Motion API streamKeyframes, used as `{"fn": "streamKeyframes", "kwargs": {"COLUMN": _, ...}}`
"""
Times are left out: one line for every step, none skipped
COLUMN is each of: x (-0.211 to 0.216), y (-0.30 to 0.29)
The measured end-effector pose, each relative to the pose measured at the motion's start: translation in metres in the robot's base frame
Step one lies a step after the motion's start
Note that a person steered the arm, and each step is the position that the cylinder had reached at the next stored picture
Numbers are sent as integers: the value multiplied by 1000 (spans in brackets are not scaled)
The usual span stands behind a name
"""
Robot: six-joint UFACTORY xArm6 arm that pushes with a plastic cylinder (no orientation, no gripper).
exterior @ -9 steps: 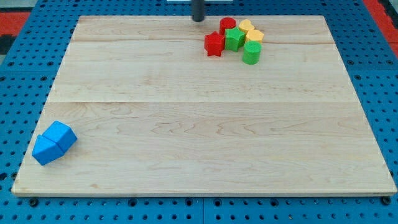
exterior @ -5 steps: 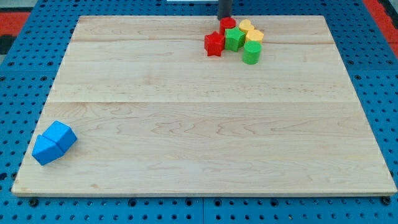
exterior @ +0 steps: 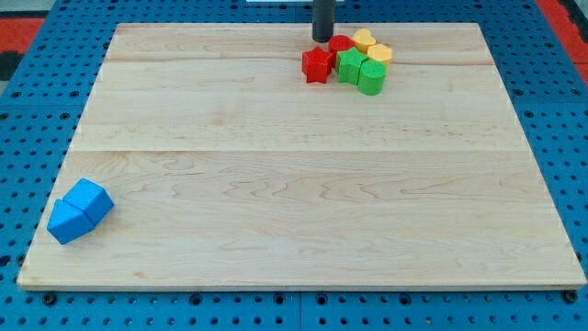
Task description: Push the red circle and the yellow heart slightly to the down
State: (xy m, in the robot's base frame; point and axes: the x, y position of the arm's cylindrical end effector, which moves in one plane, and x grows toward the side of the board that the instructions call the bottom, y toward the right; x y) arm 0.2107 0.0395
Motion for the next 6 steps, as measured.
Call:
{"fn": "streamKeyframes", "kwargs": {"x": -12, "y": 17}}
{"fn": "streamKeyframes", "kwargs": {"x": -12, "y": 34}}
{"fn": "streamKeyframes", "kwargs": {"x": -16, "y": 59}}
{"fn": "streamKeyframes", "kwargs": {"x": 2, "y": 52}}
{"fn": "streamKeyframes", "kwargs": {"x": 3, "y": 54}}
{"fn": "streamKeyframes", "kwargs": {"x": -15, "y": 50}}
